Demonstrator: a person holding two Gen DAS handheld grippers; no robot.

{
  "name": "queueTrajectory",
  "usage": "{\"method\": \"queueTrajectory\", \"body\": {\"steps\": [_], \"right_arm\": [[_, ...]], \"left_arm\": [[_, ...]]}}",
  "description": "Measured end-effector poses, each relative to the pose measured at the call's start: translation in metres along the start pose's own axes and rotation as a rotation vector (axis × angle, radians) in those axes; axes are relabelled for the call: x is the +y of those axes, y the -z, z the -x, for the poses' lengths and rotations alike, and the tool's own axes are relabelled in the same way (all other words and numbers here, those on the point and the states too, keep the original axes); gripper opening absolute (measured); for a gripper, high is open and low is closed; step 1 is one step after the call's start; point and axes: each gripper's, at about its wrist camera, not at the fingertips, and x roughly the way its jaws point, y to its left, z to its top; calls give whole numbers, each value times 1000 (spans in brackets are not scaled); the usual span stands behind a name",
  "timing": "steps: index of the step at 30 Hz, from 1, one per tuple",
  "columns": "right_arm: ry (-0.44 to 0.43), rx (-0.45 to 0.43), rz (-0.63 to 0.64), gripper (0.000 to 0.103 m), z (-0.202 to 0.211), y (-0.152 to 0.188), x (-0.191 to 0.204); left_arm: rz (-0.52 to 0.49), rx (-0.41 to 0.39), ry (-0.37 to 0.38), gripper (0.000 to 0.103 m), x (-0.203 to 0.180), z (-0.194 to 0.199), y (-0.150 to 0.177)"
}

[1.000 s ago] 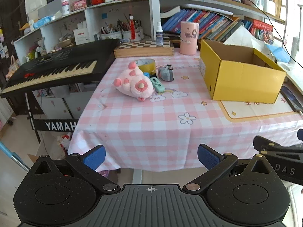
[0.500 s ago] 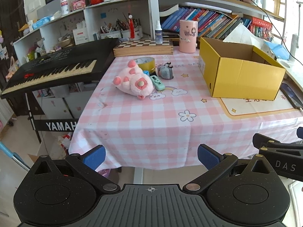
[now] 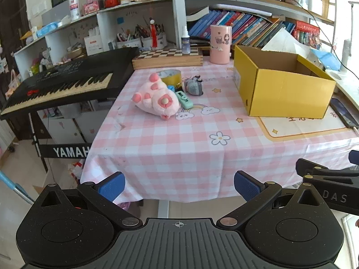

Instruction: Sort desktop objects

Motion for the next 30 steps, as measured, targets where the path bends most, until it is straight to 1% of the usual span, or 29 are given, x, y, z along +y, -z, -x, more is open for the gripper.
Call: {"method": "queueTrajectory", "body": {"steps": [4,16,23,30], "right_arm": [[2,1,1,103,0,0,1],[-6,10,-6,103,-2,-3,2],[0,13,-9,103,-3,-4,2],[-13,8,-22,103,-1,-5,1]], "left_arm": [[-8,4,13,103,-2,-1,0],[4,12,1,103,3,-4,0],[-1,-13,12,103,5,-1,-2],[17,-8,9,103,9,-4,-3]]}}
